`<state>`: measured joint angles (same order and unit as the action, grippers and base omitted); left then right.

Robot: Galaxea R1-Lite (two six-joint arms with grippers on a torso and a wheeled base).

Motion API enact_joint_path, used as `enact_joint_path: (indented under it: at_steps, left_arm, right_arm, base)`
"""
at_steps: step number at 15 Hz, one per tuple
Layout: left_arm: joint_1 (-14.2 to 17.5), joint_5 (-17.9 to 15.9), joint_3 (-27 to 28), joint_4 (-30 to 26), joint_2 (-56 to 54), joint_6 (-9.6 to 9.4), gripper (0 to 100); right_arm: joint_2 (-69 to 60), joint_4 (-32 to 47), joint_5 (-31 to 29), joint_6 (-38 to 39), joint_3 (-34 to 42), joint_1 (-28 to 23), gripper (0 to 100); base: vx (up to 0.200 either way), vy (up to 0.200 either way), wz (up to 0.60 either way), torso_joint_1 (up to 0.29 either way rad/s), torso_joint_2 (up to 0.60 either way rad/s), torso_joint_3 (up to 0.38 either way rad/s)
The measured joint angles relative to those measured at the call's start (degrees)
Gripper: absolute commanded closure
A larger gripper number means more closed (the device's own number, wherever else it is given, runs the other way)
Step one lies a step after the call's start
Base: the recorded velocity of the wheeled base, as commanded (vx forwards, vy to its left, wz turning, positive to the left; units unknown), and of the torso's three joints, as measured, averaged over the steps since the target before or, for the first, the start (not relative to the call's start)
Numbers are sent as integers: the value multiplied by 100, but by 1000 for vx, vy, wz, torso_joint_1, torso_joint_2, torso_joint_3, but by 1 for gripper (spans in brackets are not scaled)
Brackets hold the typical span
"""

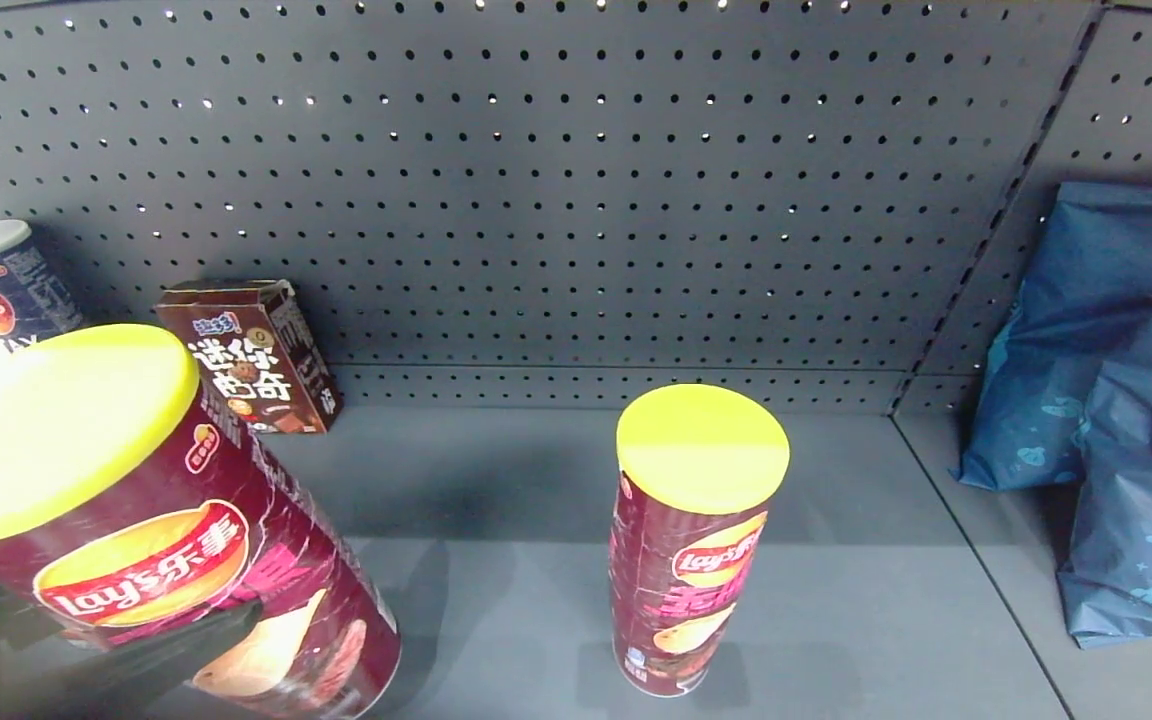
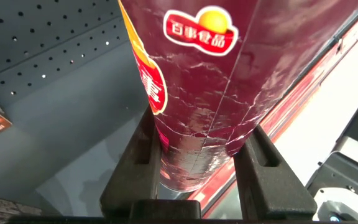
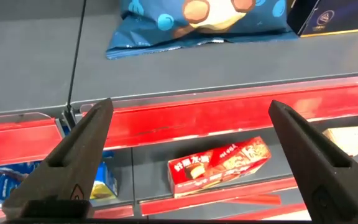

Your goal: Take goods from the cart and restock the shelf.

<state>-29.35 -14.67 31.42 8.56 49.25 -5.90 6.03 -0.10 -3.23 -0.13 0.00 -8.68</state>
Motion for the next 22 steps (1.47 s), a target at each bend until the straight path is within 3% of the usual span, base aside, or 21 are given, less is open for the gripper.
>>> enact_joint_path:
  at_steps: [7, 13, 19, 22]
  left_arm:
    - [-35, -27, 108, 2, 155, -15, 100]
    - [124, -17, 518, 35, 621, 22, 100]
    - [295, -57, 857, 827, 1453, -15, 100]
    - [23, -310, 931, 1007, 1792, -1, 100]
  right_arm:
    - [-20, 12, 0, -2, -5, 130, 0]
    - [-17, 10, -2, -2, 0, 146, 0]
    - [-13, 10, 0, -2, 0, 146, 0]
    - [-13, 10, 0, -2, 0, 149, 0]
  base:
    - [0, 0, 0, 0, 0, 0]
    - [0, 0, 0, 0, 0, 0]
    - [0, 0, 0, 0, 0, 0]
    - [0, 0, 0, 0, 0, 0]
